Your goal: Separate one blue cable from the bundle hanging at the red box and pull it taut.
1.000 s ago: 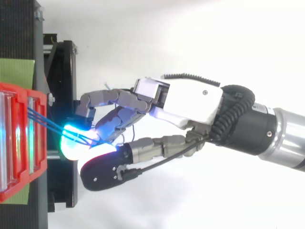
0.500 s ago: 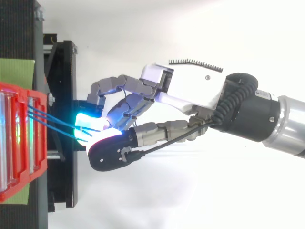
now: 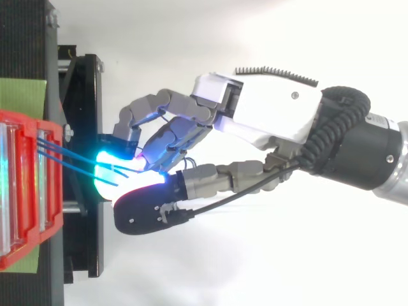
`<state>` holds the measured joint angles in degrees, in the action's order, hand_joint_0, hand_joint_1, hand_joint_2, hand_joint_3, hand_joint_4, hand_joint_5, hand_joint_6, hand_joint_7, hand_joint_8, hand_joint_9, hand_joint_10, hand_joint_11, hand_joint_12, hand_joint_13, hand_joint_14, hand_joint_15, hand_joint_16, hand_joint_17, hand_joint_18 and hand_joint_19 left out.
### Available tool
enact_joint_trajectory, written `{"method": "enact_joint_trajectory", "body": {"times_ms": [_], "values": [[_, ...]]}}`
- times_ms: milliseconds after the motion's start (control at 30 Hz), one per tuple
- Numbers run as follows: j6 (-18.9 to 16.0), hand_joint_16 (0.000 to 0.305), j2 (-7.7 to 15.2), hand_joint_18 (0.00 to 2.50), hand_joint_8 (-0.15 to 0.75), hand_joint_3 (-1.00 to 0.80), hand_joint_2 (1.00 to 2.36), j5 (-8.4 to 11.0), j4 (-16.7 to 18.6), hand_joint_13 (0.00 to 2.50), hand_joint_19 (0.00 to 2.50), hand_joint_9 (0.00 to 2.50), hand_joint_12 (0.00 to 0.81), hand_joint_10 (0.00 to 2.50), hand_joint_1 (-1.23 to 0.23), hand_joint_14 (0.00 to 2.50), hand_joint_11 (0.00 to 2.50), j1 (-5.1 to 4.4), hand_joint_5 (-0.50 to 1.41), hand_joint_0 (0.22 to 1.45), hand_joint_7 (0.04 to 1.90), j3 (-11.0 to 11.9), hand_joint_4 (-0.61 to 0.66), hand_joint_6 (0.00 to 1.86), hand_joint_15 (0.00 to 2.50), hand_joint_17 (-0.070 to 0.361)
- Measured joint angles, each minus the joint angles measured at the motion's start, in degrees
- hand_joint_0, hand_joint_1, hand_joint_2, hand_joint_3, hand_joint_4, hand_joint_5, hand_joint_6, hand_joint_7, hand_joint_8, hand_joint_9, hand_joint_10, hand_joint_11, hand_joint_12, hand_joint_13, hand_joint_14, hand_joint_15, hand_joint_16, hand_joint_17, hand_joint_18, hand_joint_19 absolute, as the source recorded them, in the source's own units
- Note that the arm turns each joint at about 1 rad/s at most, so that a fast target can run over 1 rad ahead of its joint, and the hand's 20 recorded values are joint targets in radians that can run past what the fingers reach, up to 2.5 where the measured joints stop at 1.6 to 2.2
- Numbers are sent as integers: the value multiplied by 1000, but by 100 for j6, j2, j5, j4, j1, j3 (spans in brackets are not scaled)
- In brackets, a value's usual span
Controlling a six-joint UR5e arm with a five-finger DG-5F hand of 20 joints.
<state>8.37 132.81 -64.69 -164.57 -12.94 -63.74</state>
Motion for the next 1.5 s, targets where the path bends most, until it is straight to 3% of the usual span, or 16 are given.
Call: {"method": "enact_joint_trajectory", "body": {"times_ms": [200, 433, 633, 733, 867, 1000, 1133, 1233, 1433, 1500], "values": [[37, 37, -33, 671, 352, -186, 1021, 18, -140, 1140, 469, 965, 367, 15, -721, 24, 843, -28, -213, 635, 891, 2, 109, 937, 876, 84], [41, 37, -111, 708, 362, -454, 1004, 19, -158, 1158, 491, 1016, 362, 16, -755, 23, 882, -39, -194, 672, 887, 2, 132, 949, 885, 84], [69, 37, -213, 710, 373, -500, 1000, 11, -283, 1172, 515, 1110, 367, 16, -587, 24, 883, -41, -164, 604, 984, 2, 157, 930, 889, 84], [81, 37, -264, 715, 372, -477, 1002, 5, -428, 1175, 515, 1127, 369, 16, -570, 25, 898, -37, -157, 617, 1011, 2, 144, 932, 889, 84], [88, 38, -353, 725, 379, -319, 1015, 7, -556, 1167, 515, 1115, 369, 17, -674, 24, 908, -25, -157, 637, 1079, 2, 138, 932, 883, 86], [93, 40, -438, 737, 365, -178, 1022, 17, -625, 1152, 526, 1072, 361, 16, -803, 25, 946, -11, -175, 695, 1097, 2, 28, 973, 888, 89], [88, 40, -477, 747, 348, -260, 1018, 24, -651, 1158, 541, 1044, 354, 15, -859, 27, 979, -2, -189, 760, 1079, 2, -9, 987, 941, 90], [83, 39, -485, 764, 337, -500, 1000, 26, -658, 1162, 538, 1056, 347, 15, -884, 27, 974, 3, -186, 801, 1046, 2, 23, 980, 958, 88], [113, 38, -484, 778, 339, -500, 1000, 41, -637, 1147, 521, 1072, 343, 18, -935, 28, 993, 43, -170, 742, 1057, 2, 63, 966, 946, 86], [117, 38, -484, 774, 338, -500, 1000, 43, -624, 1143, 536, 1099, 345, 17, -956, 27, 990, 69, -162, 672, 1053, 2, 72, 959, 945, 85]]}}
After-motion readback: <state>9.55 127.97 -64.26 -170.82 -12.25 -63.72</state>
